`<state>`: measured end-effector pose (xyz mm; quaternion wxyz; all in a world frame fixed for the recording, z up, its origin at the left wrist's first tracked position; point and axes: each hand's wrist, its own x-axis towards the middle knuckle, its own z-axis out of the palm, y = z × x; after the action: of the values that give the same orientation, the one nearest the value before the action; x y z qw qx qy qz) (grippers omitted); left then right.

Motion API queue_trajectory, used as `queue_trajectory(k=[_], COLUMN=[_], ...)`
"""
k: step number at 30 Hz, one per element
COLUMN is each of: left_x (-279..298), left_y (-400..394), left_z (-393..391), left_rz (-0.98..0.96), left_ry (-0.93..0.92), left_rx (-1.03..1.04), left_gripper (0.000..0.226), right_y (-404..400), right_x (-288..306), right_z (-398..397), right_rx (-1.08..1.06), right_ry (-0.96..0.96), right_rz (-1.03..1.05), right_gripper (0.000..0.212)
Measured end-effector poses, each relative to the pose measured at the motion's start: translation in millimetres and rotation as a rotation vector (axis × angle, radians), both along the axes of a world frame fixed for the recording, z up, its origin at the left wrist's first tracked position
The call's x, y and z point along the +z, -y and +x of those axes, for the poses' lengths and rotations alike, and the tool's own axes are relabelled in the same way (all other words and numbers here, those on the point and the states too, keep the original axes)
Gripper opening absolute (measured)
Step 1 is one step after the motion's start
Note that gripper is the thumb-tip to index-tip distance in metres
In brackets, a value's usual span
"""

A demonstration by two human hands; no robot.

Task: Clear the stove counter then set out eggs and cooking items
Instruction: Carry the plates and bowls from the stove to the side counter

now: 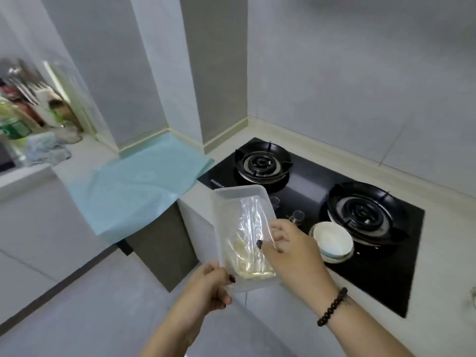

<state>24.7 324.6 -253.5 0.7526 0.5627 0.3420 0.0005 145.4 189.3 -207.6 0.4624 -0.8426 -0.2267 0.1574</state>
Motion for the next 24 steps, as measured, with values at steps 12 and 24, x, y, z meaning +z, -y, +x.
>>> queue_trajectory(k=[12,24], left_x=[16.8,7.1], left_y=[-145.8,-259.4], left_z=[-197.4,-305.4], left_rz=[-0.039,-0.099], left_ry=[0.075,0.086], left_rx=[0.475,0.909], left_gripper=[0.036,0.046], right_y=[-209.3,-406.5], right_x=[-18.0,-48.1], right_z=[-119.3,-217.1], right_rx=[0.327,0.828], right_ry=[-0.393,-0.812], right_rz=[0.079,-0.015], right_gripper=[0.063,0.091])
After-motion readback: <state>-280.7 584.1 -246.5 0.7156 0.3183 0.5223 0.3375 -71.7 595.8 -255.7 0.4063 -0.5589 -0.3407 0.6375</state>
